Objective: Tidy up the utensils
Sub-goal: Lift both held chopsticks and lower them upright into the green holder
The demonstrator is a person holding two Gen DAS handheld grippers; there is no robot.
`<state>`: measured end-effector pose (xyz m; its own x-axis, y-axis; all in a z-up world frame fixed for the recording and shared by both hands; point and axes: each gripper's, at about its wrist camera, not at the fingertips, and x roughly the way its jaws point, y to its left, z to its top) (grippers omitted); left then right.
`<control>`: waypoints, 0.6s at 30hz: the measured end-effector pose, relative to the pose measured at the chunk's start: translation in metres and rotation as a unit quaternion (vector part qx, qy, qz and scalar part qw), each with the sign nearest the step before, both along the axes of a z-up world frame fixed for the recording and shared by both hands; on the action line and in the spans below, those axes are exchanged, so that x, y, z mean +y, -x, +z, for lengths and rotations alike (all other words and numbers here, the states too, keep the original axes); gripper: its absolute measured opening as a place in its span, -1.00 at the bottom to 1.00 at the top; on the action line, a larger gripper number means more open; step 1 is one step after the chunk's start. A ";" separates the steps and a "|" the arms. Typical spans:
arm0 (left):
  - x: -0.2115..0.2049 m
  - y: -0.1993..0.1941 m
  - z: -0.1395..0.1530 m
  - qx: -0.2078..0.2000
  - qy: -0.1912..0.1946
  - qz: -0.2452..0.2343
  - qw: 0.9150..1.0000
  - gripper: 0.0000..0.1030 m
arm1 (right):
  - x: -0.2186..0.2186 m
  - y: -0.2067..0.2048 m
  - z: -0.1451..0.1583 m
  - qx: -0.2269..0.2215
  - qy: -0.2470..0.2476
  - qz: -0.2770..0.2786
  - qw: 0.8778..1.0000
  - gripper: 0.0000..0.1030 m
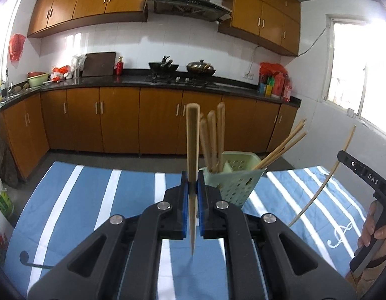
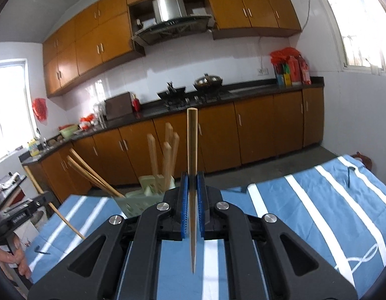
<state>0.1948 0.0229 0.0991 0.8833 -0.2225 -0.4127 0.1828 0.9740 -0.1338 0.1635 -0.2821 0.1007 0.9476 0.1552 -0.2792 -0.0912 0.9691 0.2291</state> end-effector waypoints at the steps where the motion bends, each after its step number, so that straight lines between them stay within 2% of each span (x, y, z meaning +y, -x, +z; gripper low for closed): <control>1: -0.002 0.001 0.006 -0.005 0.003 -0.004 1.000 -0.85 | 0.001 0.001 0.006 -0.008 -0.003 0.004 1.000 -0.85; 13: -0.031 -0.014 0.070 -0.094 0.031 -0.015 0.995 -0.85 | 0.033 -0.005 0.061 -0.122 -0.008 0.033 0.992 -0.85; 18: -0.042 -0.031 0.096 -0.138 0.045 -0.003 0.989 -0.85 | 0.043 -0.023 0.069 -0.160 -0.002 0.023 0.987 -0.85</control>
